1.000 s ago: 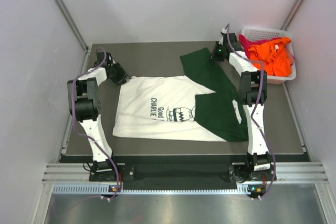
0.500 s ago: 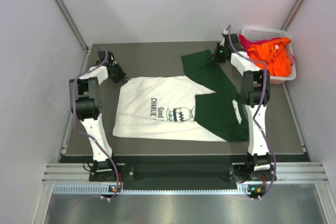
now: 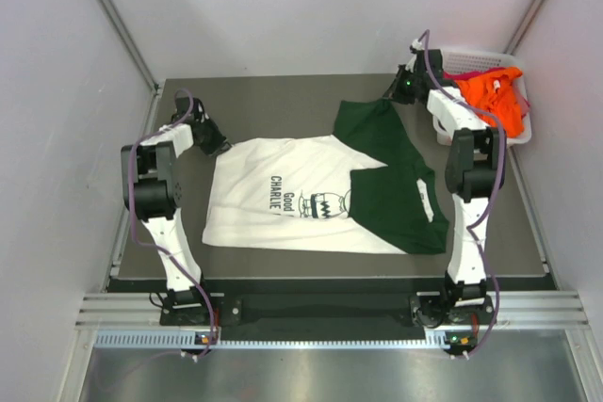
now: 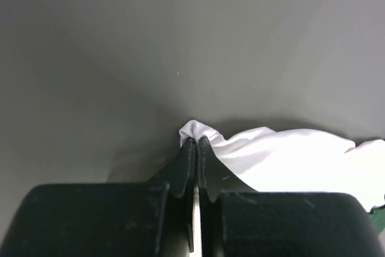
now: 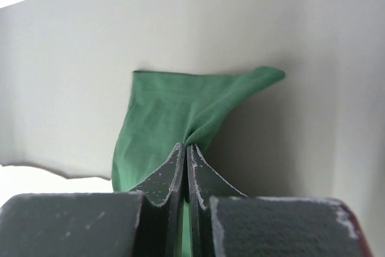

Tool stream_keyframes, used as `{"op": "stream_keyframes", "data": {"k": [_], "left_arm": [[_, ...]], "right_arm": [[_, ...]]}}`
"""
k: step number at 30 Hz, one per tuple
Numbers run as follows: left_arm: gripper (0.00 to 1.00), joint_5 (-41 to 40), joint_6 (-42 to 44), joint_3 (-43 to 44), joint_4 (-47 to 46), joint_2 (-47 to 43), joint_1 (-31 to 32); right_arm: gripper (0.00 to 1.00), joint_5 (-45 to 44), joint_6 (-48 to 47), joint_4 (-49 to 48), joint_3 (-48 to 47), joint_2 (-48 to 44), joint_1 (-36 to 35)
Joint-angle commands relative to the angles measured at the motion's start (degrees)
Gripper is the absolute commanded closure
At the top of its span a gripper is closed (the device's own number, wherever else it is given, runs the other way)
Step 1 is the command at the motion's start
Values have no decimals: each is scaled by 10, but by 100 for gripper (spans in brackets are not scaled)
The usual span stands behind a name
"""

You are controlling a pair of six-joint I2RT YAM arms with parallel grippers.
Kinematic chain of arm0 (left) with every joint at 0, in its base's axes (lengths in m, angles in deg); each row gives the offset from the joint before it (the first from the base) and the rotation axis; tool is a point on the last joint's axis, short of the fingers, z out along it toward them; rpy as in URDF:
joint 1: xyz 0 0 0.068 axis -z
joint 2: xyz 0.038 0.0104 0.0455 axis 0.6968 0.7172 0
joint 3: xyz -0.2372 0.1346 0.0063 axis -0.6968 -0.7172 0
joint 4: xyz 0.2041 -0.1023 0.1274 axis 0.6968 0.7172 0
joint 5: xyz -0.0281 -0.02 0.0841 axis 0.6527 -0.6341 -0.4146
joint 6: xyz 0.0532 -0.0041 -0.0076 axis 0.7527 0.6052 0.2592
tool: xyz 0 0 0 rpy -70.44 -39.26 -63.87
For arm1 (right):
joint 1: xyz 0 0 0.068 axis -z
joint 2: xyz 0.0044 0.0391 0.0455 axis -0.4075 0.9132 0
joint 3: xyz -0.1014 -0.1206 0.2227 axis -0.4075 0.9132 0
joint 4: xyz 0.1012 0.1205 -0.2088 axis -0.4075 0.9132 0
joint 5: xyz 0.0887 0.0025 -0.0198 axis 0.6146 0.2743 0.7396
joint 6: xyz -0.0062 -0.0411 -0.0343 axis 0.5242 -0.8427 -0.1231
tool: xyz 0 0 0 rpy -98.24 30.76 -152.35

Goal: Fold and stack the t-shirts
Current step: Fold the tshirt

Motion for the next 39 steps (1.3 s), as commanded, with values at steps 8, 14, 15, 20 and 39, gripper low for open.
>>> {"op": "stream_keyframes", "data": {"k": [8, 14, 15, 20, 39], "left_arm": [[100, 10, 12, -28, -32, -58, -4], [100, -4, 10, -24, -32, -73, -5], [100, -8, 9, -23, -32, -75, -5], [100, -37, 3, -13, -25, -92, -4], [100, -67, -5, -9, -13, -101, -4]], "right_arm": [[100, 19, -6, -41, 68, -102, 17], [100, 21, -8, -38, 78, -125, 17], [100, 22, -8, -38, 79, -127, 17], [100, 23, -7, -34, 76, -136, 18], [100, 38, -8, -27, 94, -157, 22]]}}
